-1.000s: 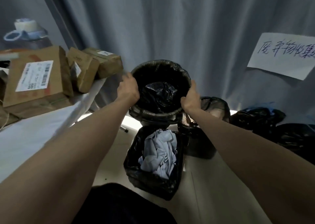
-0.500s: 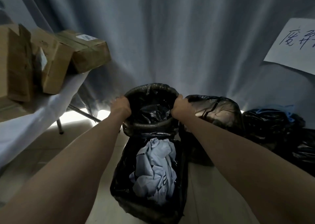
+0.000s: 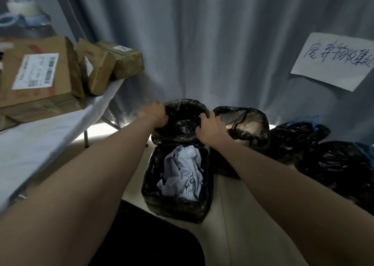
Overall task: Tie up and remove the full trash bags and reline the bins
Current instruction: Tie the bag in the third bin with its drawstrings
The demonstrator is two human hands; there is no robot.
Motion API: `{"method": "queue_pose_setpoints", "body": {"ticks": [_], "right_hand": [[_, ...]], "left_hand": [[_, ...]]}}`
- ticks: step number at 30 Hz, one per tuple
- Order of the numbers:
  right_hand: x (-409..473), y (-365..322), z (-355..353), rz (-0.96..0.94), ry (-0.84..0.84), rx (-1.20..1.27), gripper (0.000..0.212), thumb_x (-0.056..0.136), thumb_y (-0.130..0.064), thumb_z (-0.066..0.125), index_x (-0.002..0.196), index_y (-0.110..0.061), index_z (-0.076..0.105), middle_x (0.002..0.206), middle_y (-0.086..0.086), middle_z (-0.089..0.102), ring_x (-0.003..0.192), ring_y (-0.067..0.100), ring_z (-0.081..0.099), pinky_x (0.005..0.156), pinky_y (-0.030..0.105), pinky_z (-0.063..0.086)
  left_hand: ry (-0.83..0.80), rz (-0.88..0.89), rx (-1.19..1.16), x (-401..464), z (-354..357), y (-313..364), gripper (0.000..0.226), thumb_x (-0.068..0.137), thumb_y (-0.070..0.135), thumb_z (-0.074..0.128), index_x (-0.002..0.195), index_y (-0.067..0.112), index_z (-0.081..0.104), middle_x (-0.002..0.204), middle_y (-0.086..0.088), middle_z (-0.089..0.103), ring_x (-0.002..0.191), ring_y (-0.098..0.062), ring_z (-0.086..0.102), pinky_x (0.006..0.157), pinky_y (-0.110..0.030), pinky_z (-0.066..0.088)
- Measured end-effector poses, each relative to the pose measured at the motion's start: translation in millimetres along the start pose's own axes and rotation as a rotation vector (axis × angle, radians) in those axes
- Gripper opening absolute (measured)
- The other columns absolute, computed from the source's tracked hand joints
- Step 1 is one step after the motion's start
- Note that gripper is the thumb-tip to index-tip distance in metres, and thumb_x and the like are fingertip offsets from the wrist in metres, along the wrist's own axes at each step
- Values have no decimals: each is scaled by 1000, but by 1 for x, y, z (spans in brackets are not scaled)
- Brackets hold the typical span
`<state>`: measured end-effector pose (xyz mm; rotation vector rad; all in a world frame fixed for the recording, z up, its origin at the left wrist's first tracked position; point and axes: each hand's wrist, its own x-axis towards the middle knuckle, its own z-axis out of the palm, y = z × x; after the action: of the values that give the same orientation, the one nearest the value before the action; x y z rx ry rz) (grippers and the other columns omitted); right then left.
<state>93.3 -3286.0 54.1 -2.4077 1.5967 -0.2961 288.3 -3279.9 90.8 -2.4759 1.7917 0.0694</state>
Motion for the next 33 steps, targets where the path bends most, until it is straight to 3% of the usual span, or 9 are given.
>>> {"method": "queue_pose_setpoints", "body": {"ticks": [3, 6, 12, 17, 23, 27, 33], "right_hand": [[-35, 1, -4, 3, -38, 22, 44, 92, -22, 54, 132, -10, 43, 134, 17, 41, 124, 36, 42, 95, 46, 43], [-69, 8, 4, 17, -142, 86, 42, 92, -21, 55, 129, -6, 44, 133, 20, 42, 124, 40, 45, 99, 48, 45], [-120, 18, 50, 169, -304, 225, 50, 93, -24, 58, 133, -5, 36, 132, 21, 47, 121, 42, 50, 97, 42, 43], [-135, 6, 73, 211, -233, 256, 38, 90, -12, 54, 123, -3, 36, 128, 23, 50, 118, 45, 52, 95, 46, 44], [-146, 8, 72, 199, -174, 212, 45, 89, -7, 58, 126, -2, 35, 131, 23, 46, 119, 45, 52, 95, 45, 43], [-161, 31, 62, 202, -184, 194, 44, 91, -8, 53, 129, -1, 33, 132, 24, 45, 119, 46, 51, 97, 46, 42], [-196, 81, 43, 247, -203, 203, 49, 94, -18, 50, 135, -1, 29, 128, 28, 49, 114, 45, 54, 92, 45, 43]], "left_hand": [[21, -11, 18, -42, 11, 10, 52, 92, 33, 54, 137, 12, 41, 142, -11, 43, 130, -35, 43, 105, -48, 38], [6, -50, -47, -77, 32, 14, 49, 90, 26, 52, 134, 9, 41, 139, -12, 44, 126, -34, 47, 97, -46, 43], [-222, -62, -29, -119, 77, 10, 47, 89, 28, 58, 130, 7, 51, 130, -15, 57, 119, -32, 56, 94, -38, 47], [-307, 37, 11, -135, 88, 10, 44, 101, 23, 40, 139, 1, 41, 141, -21, 44, 128, -35, 47, 104, -41, 42], [-298, -52, -68, -144, 82, 10, 43, 91, 18, 48, 131, 0, 49, 133, -17, 53, 121, -32, 54, 99, -40, 48], [-321, 31, -21, -147, 80, 28, 35, 89, 12, 45, 119, 0, 58, 125, -20, 60, 116, -34, 58, 97, -40, 50], [-324, 153, 35, -155, 72, 78, 39, 87, 15, 52, 123, 3, 55, 131, -18, 55, 119, -35, 56, 99, -44, 48]]}}
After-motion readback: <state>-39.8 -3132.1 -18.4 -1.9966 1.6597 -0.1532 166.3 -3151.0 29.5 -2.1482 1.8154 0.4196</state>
